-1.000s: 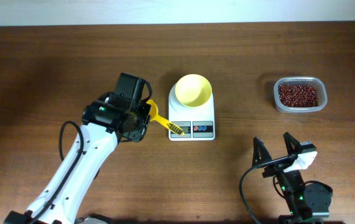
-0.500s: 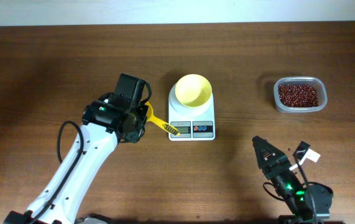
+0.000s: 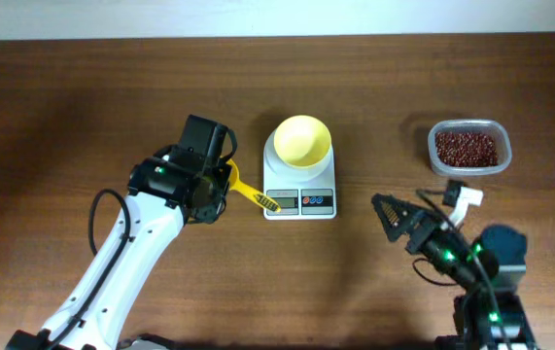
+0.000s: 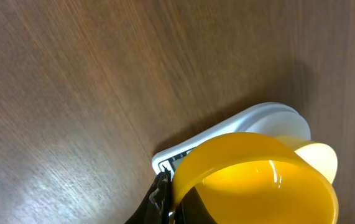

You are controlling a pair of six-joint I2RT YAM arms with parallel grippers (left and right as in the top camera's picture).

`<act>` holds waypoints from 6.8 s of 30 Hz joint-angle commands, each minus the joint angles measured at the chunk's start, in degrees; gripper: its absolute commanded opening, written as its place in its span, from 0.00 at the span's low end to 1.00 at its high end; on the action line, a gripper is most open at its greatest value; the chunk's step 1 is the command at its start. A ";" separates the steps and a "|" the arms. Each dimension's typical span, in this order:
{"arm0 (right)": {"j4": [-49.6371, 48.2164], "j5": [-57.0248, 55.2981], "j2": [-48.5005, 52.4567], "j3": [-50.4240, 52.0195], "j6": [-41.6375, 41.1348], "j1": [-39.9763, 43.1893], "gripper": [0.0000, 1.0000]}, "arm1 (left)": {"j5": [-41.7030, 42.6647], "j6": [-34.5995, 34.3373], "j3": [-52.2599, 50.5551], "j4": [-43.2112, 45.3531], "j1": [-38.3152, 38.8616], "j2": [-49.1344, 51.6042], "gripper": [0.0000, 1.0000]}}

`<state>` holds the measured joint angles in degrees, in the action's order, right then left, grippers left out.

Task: Scoop item into bowl and weigh 50g on scale
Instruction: 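Bring the right gripper to the scoop held by the left gripper, then grasp the scoop handle with the right gripper and release the left, then carry the scoop with the right gripper toward the bean container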

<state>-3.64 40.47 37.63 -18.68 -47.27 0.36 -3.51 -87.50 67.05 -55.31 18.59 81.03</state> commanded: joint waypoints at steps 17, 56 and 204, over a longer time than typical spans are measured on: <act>-42.16 -22.38 36.20 -2.19 -14.78 -40.89 0.61 | 7.45 -0.52 0.61 -0.11 0.17 -0.76 0.00; -43.74 -25.92 37.00 -2.21 -22.27 -40.92 0.19 | 10.01 -0.55 0.59 2.34 8.44 -0.76 0.00; 25.75 -71.21 3.82 -20.35 25.83 -36.28 0.04 | 0.81 81.48 0.55 16.06 18.60 10.32 0.00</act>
<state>22.31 -29.54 41.82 -37.52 -21.80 -36.18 -2.79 -12.78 67.07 -39.77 36.07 88.99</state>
